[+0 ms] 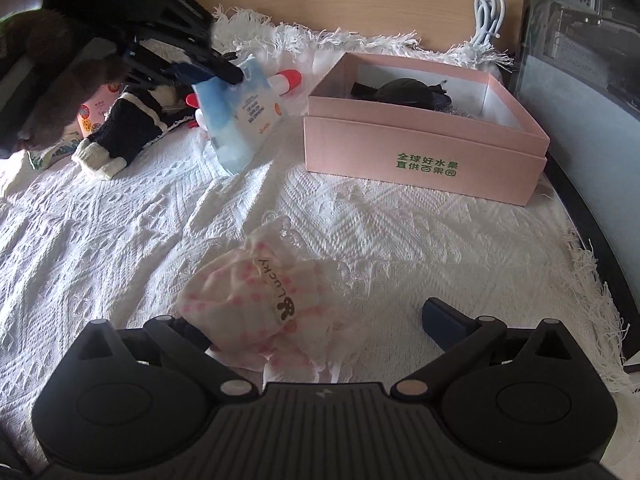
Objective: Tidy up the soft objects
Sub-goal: 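Grasp the blue wet-wipes pack with the left tool and lift it, then grasp the pink-white glove with the right tool while the left carries the wipes into the pink box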
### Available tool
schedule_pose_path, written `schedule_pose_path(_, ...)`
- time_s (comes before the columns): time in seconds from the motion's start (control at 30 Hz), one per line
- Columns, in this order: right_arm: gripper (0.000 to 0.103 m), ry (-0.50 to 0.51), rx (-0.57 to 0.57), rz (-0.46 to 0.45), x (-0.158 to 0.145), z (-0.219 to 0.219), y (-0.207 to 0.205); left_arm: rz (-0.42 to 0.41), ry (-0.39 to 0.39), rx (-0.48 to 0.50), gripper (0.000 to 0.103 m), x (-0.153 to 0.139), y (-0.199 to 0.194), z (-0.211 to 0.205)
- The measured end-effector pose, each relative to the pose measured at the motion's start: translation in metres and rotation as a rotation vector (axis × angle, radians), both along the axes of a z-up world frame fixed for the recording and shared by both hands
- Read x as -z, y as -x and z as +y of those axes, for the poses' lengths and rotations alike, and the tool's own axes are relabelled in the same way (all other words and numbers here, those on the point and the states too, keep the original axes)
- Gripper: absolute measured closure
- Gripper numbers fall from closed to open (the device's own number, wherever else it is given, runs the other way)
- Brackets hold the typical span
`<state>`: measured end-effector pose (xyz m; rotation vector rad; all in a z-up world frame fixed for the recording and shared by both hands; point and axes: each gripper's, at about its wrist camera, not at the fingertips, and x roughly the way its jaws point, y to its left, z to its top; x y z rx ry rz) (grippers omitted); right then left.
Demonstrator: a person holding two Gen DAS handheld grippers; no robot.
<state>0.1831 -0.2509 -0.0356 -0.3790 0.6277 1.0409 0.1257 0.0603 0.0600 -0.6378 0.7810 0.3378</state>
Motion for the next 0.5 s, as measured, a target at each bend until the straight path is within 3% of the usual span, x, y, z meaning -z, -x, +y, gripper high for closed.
schedule_pose_path(0.07, 0.000, -0.001, 0.000, -0.002, 0.000, 0.001, 0.000, 0.074, -0.038, -0.007, 0.076, 0.008, -0.015, -0.002)
schedule_pose_path(0.13, 0.000, -0.004, 0.002, -0.003, 0.001, 0.001, 0.001, 0.093, -0.036, -0.012, 0.080, 0.016, -0.022, -0.002)
schedule_pose_path(0.27, 0.000, -0.009, 0.002, -0.004, 0.002, 0.000, 0.001, 0.063, -0.003, -0.039, 0.084, 0.019, -0.023, 0.002)
schedule_pose_path(0.5, 0.001, -0.007, 0.000, -0.005, 0.002, 0.000, 0.001, -0.039, -0.018, 0.014, 0.086, 0.015, 0.001, -0.012)
